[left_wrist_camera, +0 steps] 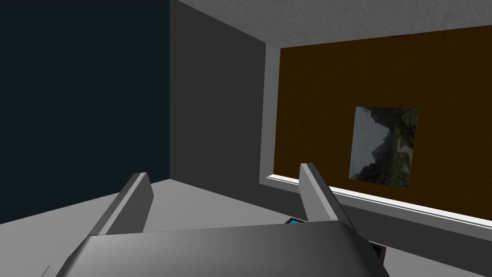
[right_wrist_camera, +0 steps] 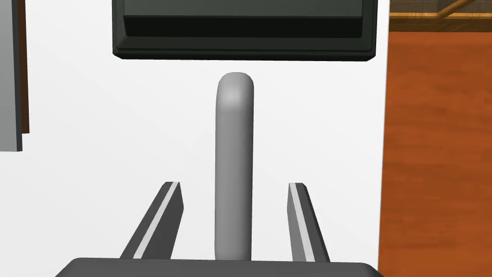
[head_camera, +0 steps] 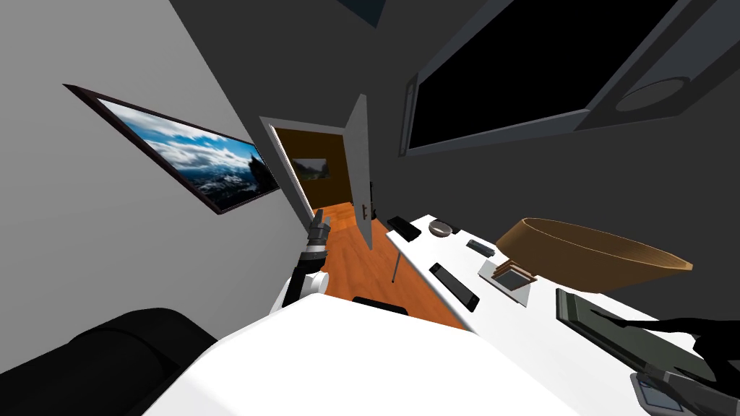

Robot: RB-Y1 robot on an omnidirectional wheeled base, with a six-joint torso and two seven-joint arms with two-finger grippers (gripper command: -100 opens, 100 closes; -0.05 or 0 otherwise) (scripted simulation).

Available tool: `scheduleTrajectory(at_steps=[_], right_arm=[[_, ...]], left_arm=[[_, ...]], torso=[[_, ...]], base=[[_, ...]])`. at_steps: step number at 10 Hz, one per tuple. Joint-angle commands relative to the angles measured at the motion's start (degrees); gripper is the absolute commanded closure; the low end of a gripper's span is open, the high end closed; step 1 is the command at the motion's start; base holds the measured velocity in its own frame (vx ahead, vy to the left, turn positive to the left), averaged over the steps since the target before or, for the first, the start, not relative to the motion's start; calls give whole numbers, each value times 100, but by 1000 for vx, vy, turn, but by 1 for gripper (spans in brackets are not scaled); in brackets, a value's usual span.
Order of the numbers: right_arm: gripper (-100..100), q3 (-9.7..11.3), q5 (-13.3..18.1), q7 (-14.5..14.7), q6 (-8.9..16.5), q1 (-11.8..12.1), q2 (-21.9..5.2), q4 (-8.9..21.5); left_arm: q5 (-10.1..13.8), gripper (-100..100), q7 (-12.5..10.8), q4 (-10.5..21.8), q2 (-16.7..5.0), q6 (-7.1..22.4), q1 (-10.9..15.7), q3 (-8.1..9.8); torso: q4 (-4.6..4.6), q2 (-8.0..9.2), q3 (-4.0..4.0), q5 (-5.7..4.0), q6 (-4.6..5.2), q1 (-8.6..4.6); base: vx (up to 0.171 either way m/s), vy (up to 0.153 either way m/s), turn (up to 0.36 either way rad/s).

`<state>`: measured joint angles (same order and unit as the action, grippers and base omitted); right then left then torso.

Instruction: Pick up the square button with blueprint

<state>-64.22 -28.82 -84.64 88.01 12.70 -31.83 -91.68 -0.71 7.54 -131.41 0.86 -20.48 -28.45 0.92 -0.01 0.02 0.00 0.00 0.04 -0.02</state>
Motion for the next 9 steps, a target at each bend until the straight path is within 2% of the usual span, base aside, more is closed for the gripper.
scheduleTrajectory(at_steps=[1,4,5,6,7,8,9], right_arm=[[100,0,0,0,0,0,0,0],[100,-4,-1,-5,-3,-1,0,0],[0,-5,0,-6,-3,-1,0,0],[100,-47,-43,-85,180,35,-45,-161],[100,-69,-64,-118,256,49,-73,-219],[100,-55,-50,-85,190,38,-62,-174],[0,-55,-51,-97,216,38,-65,-188]], left_arm=[[0,0,0,0,0,0,0,0],[0,0,0,0,0,0,0,0],[0,0,0,0,0,0,0,0],[0,0,0,0,0,0,0,0],[0,0,0,0,0,0,1,0],[0,0,0,0,0,0,1,0],[0,0,0,0,0,0,0,0]], torso=[[0,0,0,0,0,0],[-2,0,-1,0,-4,3],[-2,0,-1,0,-4,3],[-2,1,-1,0,-4,3],[1,7,4,4,-5,13],[2,12,7,5,-4,17],[2,9,6,1,-2,10]], base=[[0,0,0],[0,0,0],[0,0,0],[-22,24,48],[-32,25,36],[-13,9,7],[0,0,0]])
